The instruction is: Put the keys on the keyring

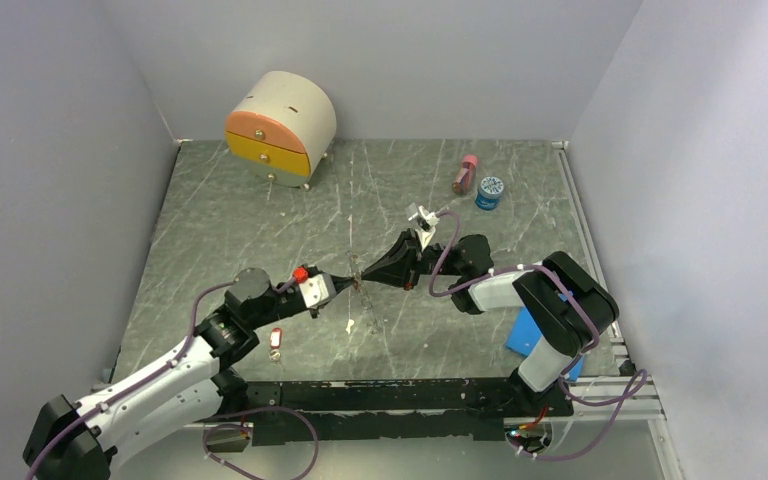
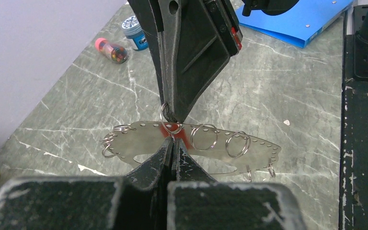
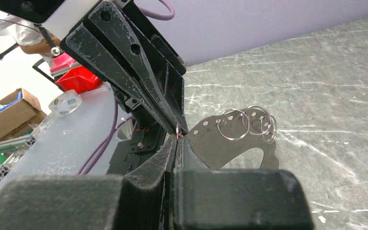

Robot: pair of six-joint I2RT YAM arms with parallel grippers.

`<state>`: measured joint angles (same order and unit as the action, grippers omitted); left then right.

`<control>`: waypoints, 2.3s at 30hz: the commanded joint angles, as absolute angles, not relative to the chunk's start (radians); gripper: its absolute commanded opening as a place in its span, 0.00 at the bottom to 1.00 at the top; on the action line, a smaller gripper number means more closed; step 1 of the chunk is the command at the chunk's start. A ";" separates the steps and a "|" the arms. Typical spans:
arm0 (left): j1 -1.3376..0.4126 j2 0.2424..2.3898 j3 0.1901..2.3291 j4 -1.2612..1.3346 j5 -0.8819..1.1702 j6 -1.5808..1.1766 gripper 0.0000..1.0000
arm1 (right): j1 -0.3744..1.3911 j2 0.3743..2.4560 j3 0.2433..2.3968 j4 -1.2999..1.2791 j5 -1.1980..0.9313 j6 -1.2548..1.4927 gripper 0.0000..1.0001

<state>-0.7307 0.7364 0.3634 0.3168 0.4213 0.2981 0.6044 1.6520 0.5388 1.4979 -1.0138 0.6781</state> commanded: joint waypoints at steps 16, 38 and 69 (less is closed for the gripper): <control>-0.737 0.670 0.255 0.576 0.442 0.376 0.03 | 0.603 1.622 0.579 1.713 -1.042 0.704 0.00; -0.736 0.716 0.243 0.625 0.475 0.378 0.03 | 0.603 1.609 0.588 1.713 -1.062 0.708 0.00; -0.741 0.715 0.252 0.571 0.499 0.388 0.03 | 0.606 1.599 0.584 1.713 -1.063 0.693 0.00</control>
